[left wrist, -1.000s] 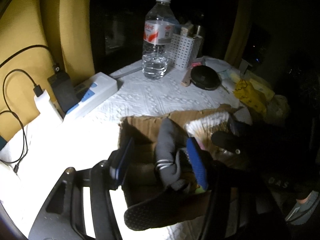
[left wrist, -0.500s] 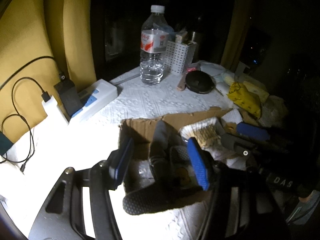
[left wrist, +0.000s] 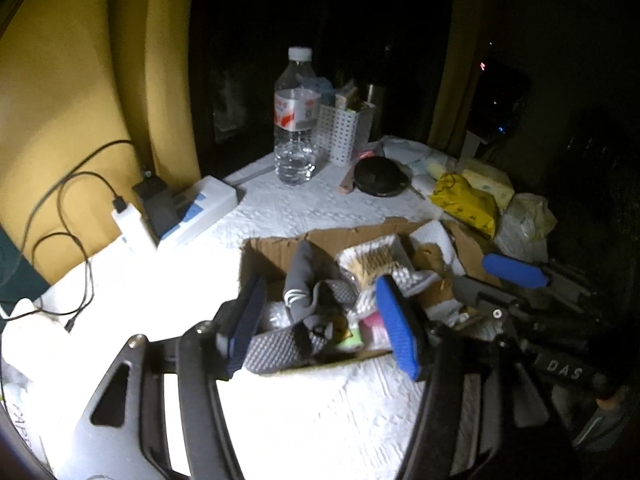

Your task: Organize soft objects

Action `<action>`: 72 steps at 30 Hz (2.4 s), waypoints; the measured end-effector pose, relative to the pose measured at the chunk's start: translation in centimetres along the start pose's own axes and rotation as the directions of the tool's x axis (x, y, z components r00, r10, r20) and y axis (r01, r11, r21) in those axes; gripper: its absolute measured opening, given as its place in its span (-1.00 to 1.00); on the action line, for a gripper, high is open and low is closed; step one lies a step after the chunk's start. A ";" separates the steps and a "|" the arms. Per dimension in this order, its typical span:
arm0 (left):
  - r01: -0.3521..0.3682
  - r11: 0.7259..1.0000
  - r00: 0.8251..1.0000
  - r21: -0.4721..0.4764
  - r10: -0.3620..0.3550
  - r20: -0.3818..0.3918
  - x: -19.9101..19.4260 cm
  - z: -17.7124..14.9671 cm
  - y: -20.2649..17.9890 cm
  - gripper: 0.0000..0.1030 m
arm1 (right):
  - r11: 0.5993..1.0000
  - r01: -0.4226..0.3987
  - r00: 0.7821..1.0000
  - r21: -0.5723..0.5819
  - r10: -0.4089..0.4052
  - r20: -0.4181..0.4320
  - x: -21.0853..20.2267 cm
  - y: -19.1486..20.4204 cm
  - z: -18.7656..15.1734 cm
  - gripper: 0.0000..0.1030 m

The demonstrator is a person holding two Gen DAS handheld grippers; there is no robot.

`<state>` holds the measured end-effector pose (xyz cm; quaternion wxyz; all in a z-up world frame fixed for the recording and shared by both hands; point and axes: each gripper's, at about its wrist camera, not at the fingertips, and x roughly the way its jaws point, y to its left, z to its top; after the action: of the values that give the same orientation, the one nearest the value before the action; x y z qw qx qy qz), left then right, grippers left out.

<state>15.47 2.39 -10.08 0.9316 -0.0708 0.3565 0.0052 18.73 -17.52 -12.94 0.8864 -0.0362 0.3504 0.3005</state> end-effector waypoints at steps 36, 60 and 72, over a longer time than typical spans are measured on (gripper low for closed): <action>-0.022 0.994 0.989 0.108 0.005 0.149 -12.6 -1.9 -3.5 0.74 | 0.992 0.122 0.982 -0.032 -0.117 0.146 -13.2 3.5 -1.4 0.39; -0.025 0.996 0.981 0.081 0.009 0.193 -15.7 -1.2 -2.1 0.75 | 0.974 0.224 0.955 0.011 -0.222 0.198 -17.6 4.9 -0.8 0.69; -0.027 0.997 0.980 0.074 0.012 0.197 -15.8 -1.1 -1.8 0.75 | 0.974 0.226 0.955 0.010 -0.224 0.195 -17.7 5.2 -0.8 0.69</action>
<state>3.09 1.12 -0.17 0.9642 -0.0308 0.2632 0.0080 5.20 -22.47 -1.40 0.9446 -0.0517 0.2536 0.2018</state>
